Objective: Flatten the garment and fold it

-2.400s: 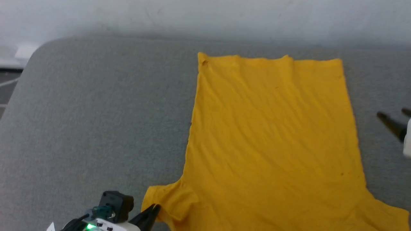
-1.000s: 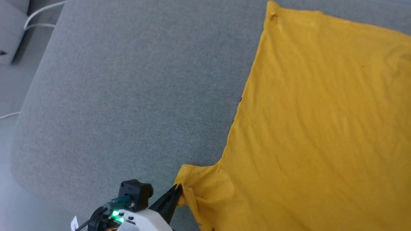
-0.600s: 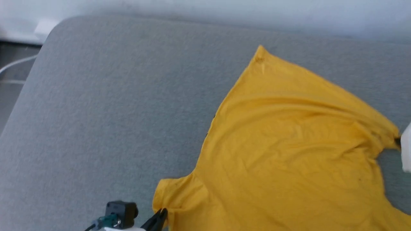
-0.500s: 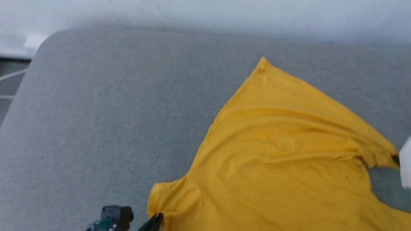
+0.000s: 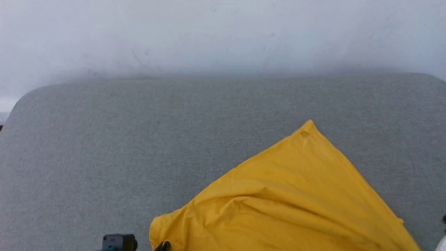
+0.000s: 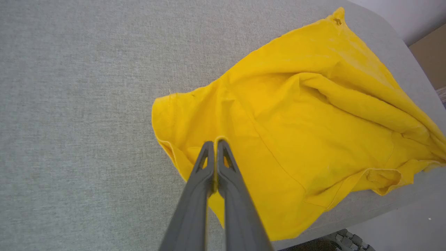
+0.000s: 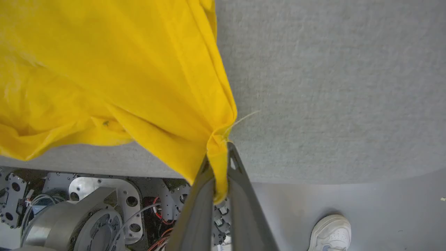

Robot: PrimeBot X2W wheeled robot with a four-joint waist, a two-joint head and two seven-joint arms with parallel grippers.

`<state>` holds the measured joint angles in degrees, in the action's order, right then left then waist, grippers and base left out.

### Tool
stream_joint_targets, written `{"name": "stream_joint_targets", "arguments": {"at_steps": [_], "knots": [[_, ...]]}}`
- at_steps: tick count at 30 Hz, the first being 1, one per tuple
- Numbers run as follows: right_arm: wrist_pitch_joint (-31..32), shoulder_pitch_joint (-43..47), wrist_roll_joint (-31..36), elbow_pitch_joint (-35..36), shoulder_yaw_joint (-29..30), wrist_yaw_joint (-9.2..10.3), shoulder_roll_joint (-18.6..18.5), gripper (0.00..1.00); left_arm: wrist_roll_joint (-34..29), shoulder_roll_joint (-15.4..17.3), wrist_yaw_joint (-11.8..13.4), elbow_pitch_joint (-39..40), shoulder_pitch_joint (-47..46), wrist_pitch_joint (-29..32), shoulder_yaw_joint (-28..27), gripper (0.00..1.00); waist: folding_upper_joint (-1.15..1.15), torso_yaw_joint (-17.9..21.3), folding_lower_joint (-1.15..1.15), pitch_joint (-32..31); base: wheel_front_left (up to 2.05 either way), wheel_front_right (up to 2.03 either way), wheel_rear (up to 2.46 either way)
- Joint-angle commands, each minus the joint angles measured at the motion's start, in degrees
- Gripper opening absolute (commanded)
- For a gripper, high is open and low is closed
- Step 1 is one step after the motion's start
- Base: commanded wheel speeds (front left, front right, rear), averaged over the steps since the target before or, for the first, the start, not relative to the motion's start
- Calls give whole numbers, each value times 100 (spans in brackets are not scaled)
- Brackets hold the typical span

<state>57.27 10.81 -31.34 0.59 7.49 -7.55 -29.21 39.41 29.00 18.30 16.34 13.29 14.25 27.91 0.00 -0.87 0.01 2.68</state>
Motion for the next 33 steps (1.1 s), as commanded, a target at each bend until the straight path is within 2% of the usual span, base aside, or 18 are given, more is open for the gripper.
{"name": "stream_joint_targets", "arguments": {"at_steps": [1,7,8,9,15,21,25,33], "knots": [[179,236,79,153,110,6,224,0,15,-7,37,-24,94,-48,-21,0,0,97,-1,-111,0,0,0],[467,636,384,515,253,6,554,0,9,-19,3,-29,44,-45,24,0,0,7,-1,-41,0,0,0],[426,606,399,568,274,6,575,2,-2,-18,-3,-27,17,-41,32,0,0,-20,-1,-15,0,0,0],[370,557,406,606,324,6,609,100,-13,-20,-5,-22,-9,-38,39,0,0,-49,-1,12,0,0,0],[587,47,107,1053,429,6,528,100,-72,-55,-2,127,-173,-6,84,0,0,-313,-1,273,0,0,0],[828,-1164,69,1336,215,6,441,100,-180,-67,0,254,-371,20,131,0,0,-687,-1,661,0,0,0],[811,-2108,326,968,-162,6,410,100,-261,-151,-52,316,-592,32,229,0,0,-1003,-1,975,0,0,0],[700,-3460,850,-394,-783,6,307,100,-399,-412,-142,311,-974,-31,437,0,0,-1549,-1,1501,0,0,0]]}}
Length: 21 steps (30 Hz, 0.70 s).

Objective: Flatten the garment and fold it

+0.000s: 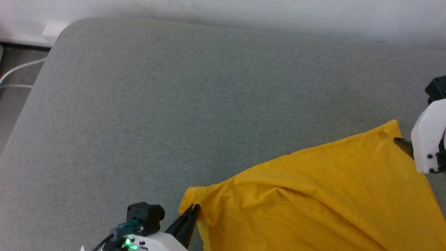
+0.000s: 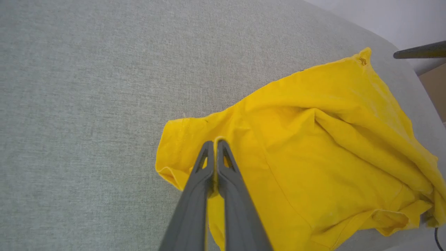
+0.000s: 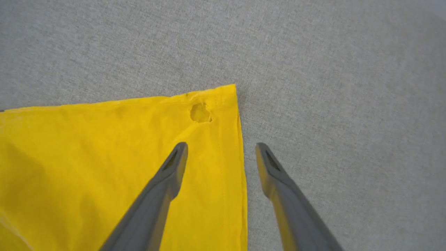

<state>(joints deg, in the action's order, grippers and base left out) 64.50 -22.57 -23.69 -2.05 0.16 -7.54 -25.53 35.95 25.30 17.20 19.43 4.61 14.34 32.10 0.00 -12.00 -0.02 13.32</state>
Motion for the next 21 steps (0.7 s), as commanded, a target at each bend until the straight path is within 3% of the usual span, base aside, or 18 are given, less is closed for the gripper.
{"name": "stream_joint_targets", "arguments": {"at_steps": [1,12,13,14,15,21], "knots": [[-52,-226,158,-288,-112,5,-122,100,-60,-76,-43,-5,-137,-54,42,0,0,-497,2,491,0,0,0],[-191,-389,322,-1466,-720,5,-522,100,-55,-259,-132,-188,-290,-183,151,0,0,-857,2,776,0,0,0],[-182,-352,291,-1517,-791,5,-553,87,-50,-258,-136,-202,-296,-189,147,0,0,-861,2,777,0,0,0],[-172,-319,251,-1559,-851,5,-573,23,-46,-256,-137,-214,-301,-194,140,0,0,-856,2,775,0,0,0],[-172,-296,204,-1586,-914,5,-589,0,-42,-252,-135,-224,-305,-198,132,0,0,-848,2,772,0,0,0],[-637,-418,33,-1636,-1046,5,-616,0,-74,-170,-128,-237,-371,-224,58,0,0,-668,2,577,0,0,0]]}}
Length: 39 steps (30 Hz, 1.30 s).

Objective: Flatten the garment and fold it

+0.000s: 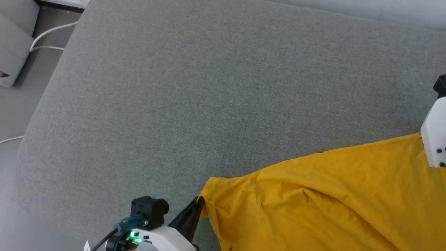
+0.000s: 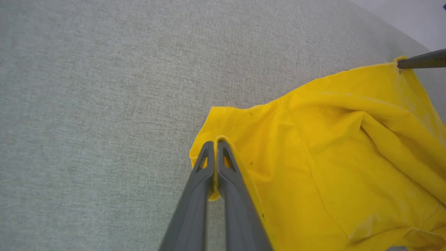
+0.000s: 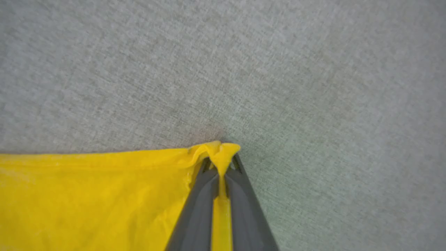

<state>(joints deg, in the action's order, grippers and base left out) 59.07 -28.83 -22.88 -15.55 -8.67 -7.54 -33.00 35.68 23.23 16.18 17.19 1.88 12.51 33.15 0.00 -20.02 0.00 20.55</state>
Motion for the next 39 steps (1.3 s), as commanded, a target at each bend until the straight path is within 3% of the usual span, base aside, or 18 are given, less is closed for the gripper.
{"name": "stream_joint_targets", "arguments": {"at_steps": [1,7,17,23,32,39], "knots": [[-94,209,-48,-286,-163,5,131,0,-46,36,-26,-13,-99,-40,-47,0,0,133,0,-145,0,0,0],[-959,-205,-172,-202,-92,5,232,0,-261,266,0,178,-304,-165,-243,0,0,511,0,-634,0,0,0],[-1545,-458,-739,748,-310,5,60,0,-449,874,131,1056,-926,-121,-1051,0,0,1322,0,-1580,0,0,0],[-1847,-517,-850,1345,-287,5,-50,0,-355,1219,127,1178,-1224,1,-1538,0,0,1789,0,-1999,0,0,0],[-2371,-673,-862,2186,22,5,-95,0,-366,1668,83,1197,-1731,-235,-2320,0,0,2271,0,-2383,0,0,0],[-2579,-1040,-903,2665,363,5,-199,0,-413,1842,26,1356,-2695,-415,-2754,0,0,2471,0,-2410,0,0,0]]}}
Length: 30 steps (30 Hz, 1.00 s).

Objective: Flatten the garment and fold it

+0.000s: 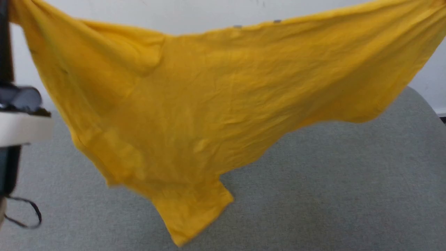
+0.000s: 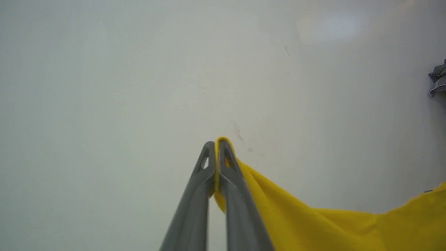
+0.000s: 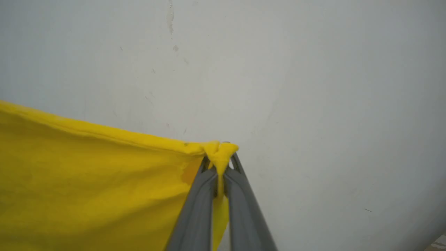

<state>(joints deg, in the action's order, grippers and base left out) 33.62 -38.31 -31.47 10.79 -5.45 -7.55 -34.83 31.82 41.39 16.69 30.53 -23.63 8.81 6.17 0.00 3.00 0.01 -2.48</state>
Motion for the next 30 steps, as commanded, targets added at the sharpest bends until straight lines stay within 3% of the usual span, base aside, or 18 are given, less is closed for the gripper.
{"name": "stream_joint_targets", "arguments": {"at_steps": [1,7,12,15,20,30], "knots": [[-52,-152,-41,52,104,6,-32,0,-28,30,-30,18,-307,-71,-99,0,0,184,-1,-80,0,0,0],[-262,-443,-36,51,250,6,-174,0,-48,0,-145,-276,-1380,-290,-186,0,0,254,-1,283,0,0,0],[-540,-871,190,-171,111,6,-377,0,-27,-7,-438,-847,-2345,-383,-28,0,0,306,-1,781,0,0,0],[-745,-1253,242,-460,49,6,-299,0,-59,-25,-637,-1281,-2957,-416,130,0,0,330,-1,1160,0,0,0],[-1147,-2020,394,-1124,-261,6,-207,0,-208,-161,-936,-2152,-3994,-600,413,0,0,341,-1,1803,0,0,0],[-2113,-3766,895,-2883,-1003,6,55,0,-545,-655,-1235,-4050,-5912,-1493,673,0,0,286,-1,2864,0,0,0]]}}
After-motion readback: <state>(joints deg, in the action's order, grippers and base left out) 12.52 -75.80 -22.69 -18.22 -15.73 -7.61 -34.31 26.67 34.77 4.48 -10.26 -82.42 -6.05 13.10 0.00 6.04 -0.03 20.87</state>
